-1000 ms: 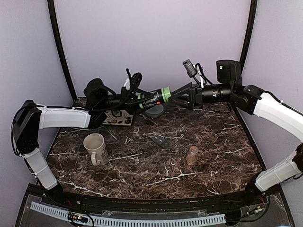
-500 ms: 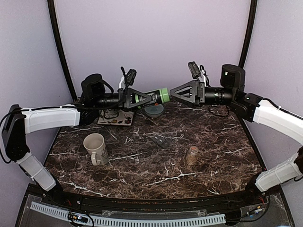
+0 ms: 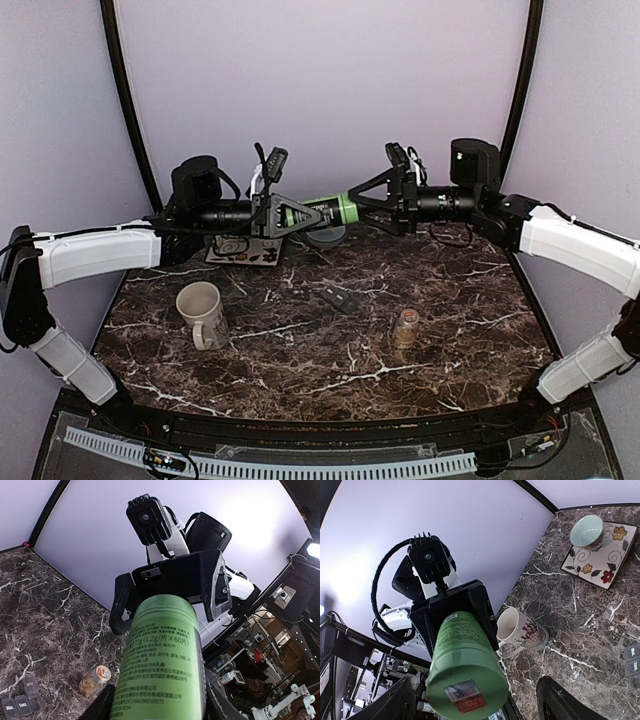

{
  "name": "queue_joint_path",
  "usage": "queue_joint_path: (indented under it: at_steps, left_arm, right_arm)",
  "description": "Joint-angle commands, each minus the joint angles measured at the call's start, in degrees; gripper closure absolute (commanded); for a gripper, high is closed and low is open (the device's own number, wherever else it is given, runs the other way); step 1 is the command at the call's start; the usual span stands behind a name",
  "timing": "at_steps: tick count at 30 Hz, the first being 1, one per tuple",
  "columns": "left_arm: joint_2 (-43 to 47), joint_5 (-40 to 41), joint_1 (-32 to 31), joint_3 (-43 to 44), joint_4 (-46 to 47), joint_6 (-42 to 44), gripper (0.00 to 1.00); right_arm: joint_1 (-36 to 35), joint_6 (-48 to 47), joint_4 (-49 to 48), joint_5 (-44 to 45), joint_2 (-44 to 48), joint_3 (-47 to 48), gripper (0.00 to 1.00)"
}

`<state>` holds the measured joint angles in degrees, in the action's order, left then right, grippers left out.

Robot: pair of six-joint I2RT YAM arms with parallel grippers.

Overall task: Sort the pills into containers
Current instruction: Unscrew the lid of the pill bottle.

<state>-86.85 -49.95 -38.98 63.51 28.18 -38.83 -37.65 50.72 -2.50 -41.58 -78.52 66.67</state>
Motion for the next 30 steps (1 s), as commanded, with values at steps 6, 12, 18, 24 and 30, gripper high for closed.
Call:
queue_joint_path:
  at_steps: [6, 12, 18, 24, 30]
  left_arm:
    - [1.55, 0.89, -1.22, 2.81, -2.5, 4.81, 1.0]
    - [0.62, 1.39, -1.19, 3.68, -2.59, 5.19, 1.0]
    - [-0.64, 0.83, -1.18, 4.64, -2.55, 5.05, 1.0]
    - [-1.95, 0.37, -0.99, 4.64, -0.1, 2.08, 1.0]
    - [-6.06, -5.14, 0.8, 3.72, 17.13, -16.58, 1.0]
  right_arm:
    - [-0.22, 0.23, 2.06, -1.11, -1.29, 3.54, 0.2]
    - [-0.58, -0.52, 3.17, -1.29, -1.71, 3.47, 0.27]
    - [-0.58, -1.11, 3.01, -1.98, -2.31, 4.19, 0.48]
    - [-0.75, -5.23, 3.57, -4.79, -2.8, 5.66, 0.78]
    - [-0.82, -26.81, 14.05, -4.71, -0.15, 10.1, 0.84]
